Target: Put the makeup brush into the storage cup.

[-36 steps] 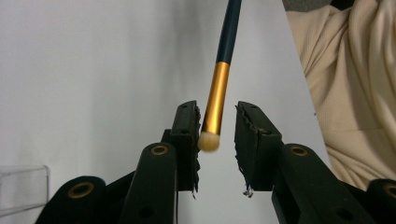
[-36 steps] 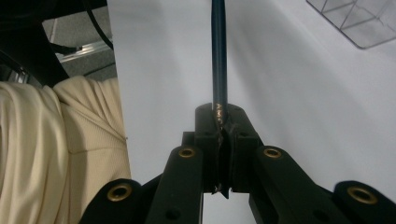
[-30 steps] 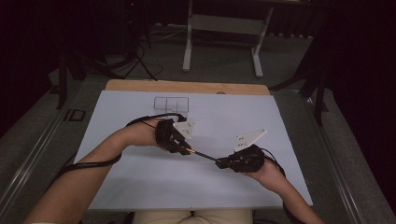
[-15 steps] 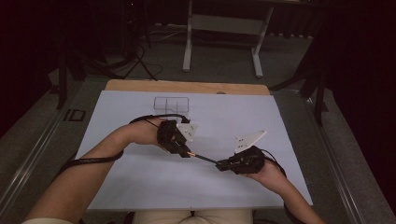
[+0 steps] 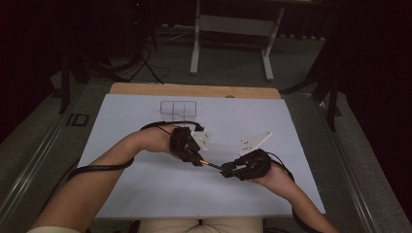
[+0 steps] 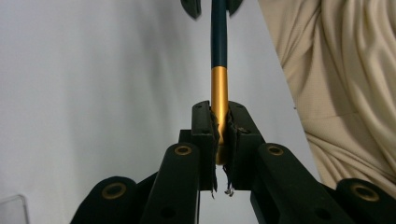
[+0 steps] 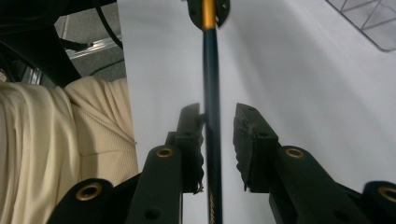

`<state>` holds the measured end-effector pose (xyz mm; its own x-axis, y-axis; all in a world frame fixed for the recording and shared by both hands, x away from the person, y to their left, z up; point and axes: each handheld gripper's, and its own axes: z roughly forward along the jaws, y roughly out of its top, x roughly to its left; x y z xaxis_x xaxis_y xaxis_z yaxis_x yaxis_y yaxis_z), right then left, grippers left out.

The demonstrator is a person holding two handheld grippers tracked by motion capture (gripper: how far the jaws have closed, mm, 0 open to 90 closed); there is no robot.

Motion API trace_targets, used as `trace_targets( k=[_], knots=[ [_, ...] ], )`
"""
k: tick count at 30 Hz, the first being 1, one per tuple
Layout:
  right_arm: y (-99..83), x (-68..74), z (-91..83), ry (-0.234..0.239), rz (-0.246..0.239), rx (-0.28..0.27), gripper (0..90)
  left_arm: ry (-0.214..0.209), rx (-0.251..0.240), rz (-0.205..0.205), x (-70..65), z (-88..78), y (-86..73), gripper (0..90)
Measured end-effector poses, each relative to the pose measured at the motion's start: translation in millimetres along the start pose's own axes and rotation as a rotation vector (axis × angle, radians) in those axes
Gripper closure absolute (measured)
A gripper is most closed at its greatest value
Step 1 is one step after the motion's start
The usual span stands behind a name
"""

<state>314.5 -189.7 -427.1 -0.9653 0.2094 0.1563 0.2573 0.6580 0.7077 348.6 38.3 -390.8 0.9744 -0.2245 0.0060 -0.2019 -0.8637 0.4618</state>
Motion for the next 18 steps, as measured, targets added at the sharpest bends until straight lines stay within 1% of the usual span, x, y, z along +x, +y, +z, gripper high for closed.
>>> trace_targets(
  k=[1,5,6,7,9,10,11,12,14,15,17,18],
  knots=[
    [1.5,-0.1,1.3,0.001,-0.001,-0.002,71.2,0.008,0.009,0.005,-0.2,1.2,2.3,84.8],
    [8.0,0.3,5.9,-0.004,-0.009,0.001,71.5,-0.002,0.035,0.021,0.7,6.6,9.3,84.8],
    [9.4,0.4,6.8,-0.001,-0.011,0.007,72.0,0.003,0.037,0.018,0.9,7.5,10.2,84.8],
    [10.4,0.8,7.8,0.001,-0.013,0.008,72.4,-0.003,0.038,0.016,1.9,7.8,10.8,84.7],
    [11.8,0.9,9.3,-0.002,-0.014,0.017,73.6,0.002,0.033,0.015,2.4,8.1,11.5,84.7],
    [12.1,0.9,9.8,-0.003,-0.016,0.023,74.6,-0.005,0.028,0.014,3.0,7.8,11.6,84.7],
    [12.1,0.6,10.1,-0.003,-0.012,0.027,76.0,0.002,0.029,0.014,3.2,7.5,12.0,84.7],
    [12.0,0.0,10.4,-0.003,-0.012,0.03,77.1,-0.001,0.027,0.005,3.5,7.6,12.1,84.7],
    [11.6,-0.8,10.6,-0.002,-0.01,0.03,80.9,0.003,0.025,0.005,4.7,7.8,12.5,84.7],
    [11.4,-0.9,10.8,-0.002,-0.011,0.031,81.3,-0.003,0.025,-0.003,5.2,8.1,12.8,84.7],
    [11.6,-1.3,11.1,-0.003,-0.009,0.028,79.9,0.001,0.037,-0.003,5.3,9.7,14.2,84.6],
    [12.0,-1.6,11.2,0.001,-0.007,0.025,79.6,-0.01,0.037,-0.004,5.4,10.6,14.7,84.6]
  ],
)
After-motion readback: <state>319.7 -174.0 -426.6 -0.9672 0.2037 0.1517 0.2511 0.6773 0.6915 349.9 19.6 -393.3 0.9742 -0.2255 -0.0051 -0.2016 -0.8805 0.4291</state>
